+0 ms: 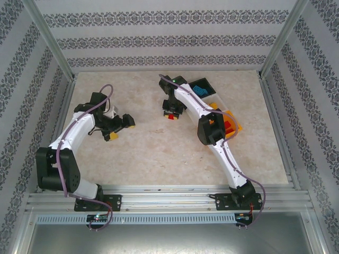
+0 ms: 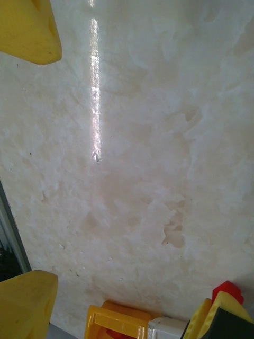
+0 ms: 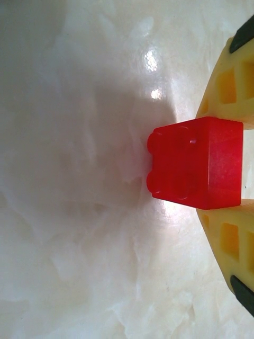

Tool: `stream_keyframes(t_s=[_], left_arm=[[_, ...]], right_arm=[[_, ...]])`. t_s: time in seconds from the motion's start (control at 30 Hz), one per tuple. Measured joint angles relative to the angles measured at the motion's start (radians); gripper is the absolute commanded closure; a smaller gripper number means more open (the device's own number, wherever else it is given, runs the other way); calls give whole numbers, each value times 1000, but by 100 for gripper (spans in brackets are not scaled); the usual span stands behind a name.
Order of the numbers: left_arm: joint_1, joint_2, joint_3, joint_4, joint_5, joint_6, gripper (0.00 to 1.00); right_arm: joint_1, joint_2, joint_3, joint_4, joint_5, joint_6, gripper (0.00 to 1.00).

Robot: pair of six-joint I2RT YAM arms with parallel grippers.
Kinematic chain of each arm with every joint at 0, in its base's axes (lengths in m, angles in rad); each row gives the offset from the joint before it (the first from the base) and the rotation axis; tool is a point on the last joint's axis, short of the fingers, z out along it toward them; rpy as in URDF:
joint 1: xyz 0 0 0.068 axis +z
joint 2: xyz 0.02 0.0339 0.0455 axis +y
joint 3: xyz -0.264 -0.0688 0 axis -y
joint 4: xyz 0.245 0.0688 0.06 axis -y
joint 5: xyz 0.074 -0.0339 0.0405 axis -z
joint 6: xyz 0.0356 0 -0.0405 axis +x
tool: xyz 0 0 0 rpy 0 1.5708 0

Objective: Sort the legos into containers by color

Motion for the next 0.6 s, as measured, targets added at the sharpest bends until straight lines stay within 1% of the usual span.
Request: stream_keyframes(t_s=[0.23,0.33,0.43,0.6], left_arm=[[0,77,21,0,62,8,0],[0,95,24,1,81,11,0],[-2,115,28,2,106,11,0],[-26,144,71,16,161,19,0]], right_arm=[[-11,-3,18,14,-7,34,78],[-24,-27,18,13,-7,39,78],[-47,-80,18,11,-6,38,78],[-98,-223,19,-6,13,24,78]])
